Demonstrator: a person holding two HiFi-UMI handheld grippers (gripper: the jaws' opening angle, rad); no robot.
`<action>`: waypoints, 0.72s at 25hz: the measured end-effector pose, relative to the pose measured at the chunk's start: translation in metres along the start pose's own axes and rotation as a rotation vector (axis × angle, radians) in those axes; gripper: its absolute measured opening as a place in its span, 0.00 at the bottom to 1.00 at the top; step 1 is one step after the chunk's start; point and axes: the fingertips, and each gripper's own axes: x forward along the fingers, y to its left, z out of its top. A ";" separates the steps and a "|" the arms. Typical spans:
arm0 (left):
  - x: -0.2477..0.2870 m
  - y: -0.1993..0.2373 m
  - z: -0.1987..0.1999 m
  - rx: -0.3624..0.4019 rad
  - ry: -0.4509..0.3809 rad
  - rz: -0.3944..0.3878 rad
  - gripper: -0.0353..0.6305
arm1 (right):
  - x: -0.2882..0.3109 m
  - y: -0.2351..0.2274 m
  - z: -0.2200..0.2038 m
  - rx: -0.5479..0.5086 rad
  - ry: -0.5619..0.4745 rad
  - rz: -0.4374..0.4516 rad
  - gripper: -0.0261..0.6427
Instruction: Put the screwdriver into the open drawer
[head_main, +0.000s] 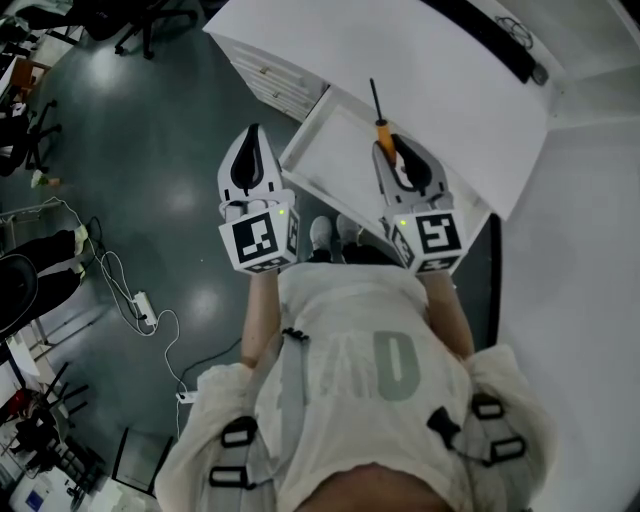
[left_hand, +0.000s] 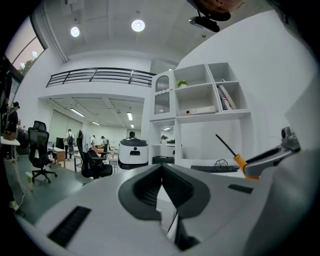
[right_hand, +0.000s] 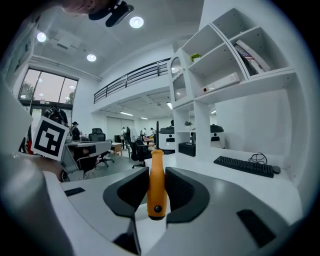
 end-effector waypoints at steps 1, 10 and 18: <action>0.000 0.000 -0.001 0.002 0.003 -0.002 0.06 | 0.002 0.001 -0.003 -0.014 0.012 0.007 0.19; 0.003 0.002 -0.005 0.005 0.015 0.003 0.06 | 0.010 0.009 -0.029 -0.145 0.129 0.071 0.19; 0.010 -0.006 -0.011 0.011 0.032 -0.016 0.06 | 0.016 0.004 -0.072 -0.196 0.220 0.101 0.19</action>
